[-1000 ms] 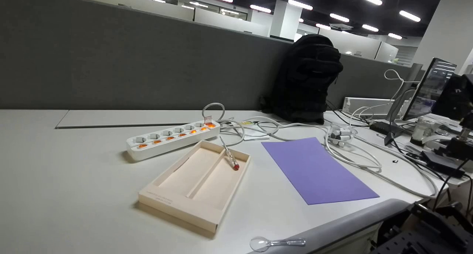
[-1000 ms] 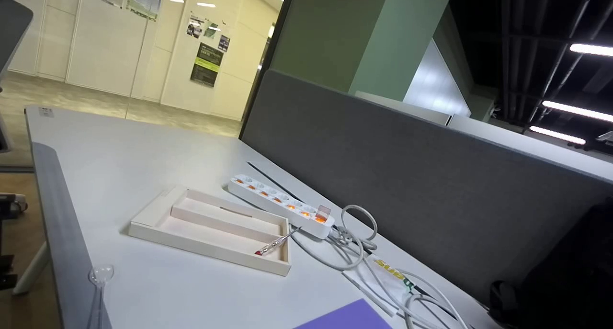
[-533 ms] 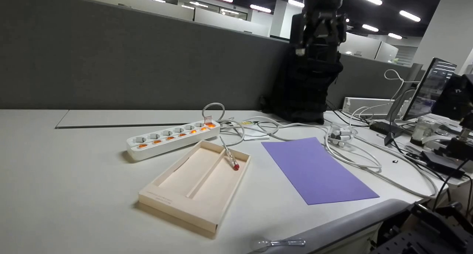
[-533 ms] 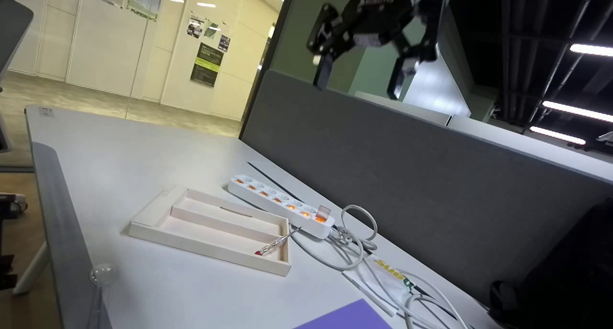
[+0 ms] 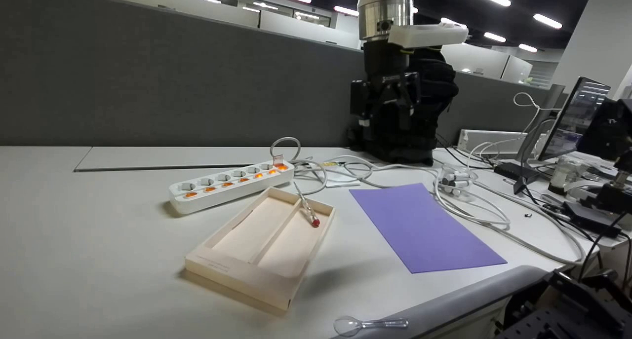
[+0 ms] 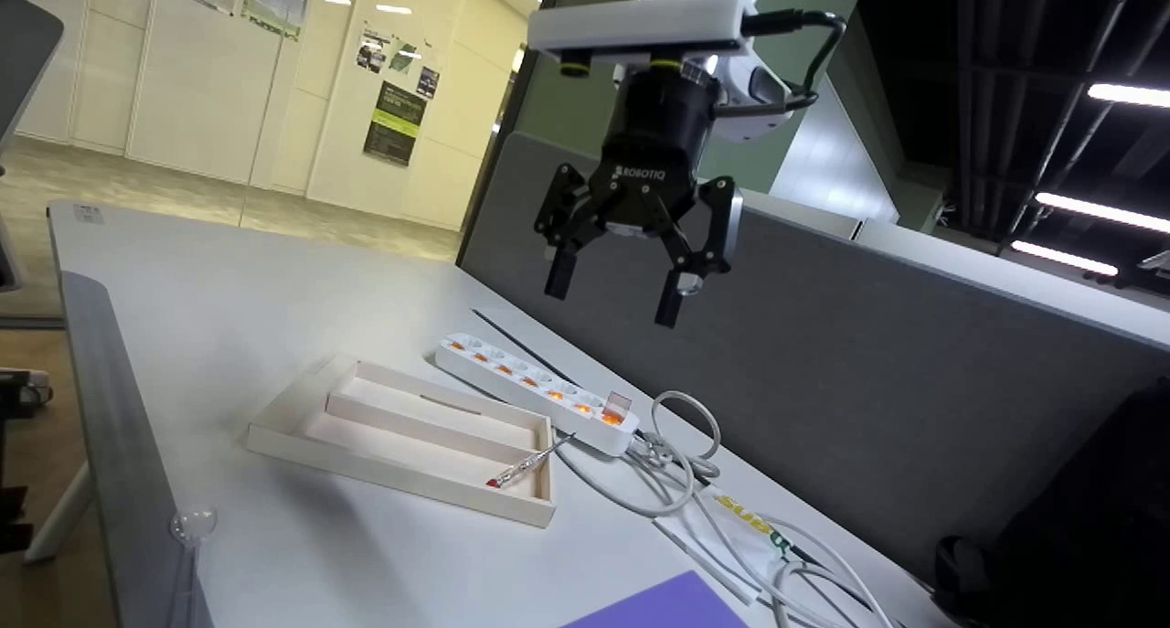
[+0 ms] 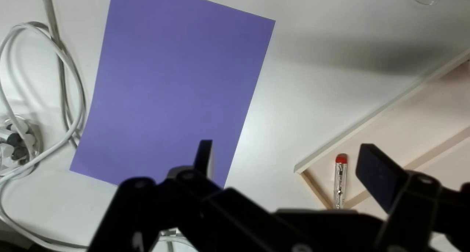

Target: Remove the pen from the wooden tray.

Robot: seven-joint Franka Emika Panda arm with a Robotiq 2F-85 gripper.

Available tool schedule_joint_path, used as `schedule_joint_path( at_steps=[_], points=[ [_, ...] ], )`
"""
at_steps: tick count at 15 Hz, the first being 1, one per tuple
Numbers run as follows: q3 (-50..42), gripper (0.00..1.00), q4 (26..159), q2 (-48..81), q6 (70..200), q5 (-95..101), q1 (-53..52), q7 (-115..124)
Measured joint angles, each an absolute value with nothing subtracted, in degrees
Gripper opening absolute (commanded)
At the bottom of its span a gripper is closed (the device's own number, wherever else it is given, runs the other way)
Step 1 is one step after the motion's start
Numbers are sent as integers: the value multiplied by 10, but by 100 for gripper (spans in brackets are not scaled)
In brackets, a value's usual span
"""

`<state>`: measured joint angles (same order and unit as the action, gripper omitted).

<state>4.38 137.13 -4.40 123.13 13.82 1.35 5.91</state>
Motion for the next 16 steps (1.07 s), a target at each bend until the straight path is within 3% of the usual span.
schedule_joint_path(
  at_steps=[8,16],
  points=[
    [42,100,1373,-25,1275,133,6,56],
    [43,100,1369,122,1391,139,-35,56]
  ],
)
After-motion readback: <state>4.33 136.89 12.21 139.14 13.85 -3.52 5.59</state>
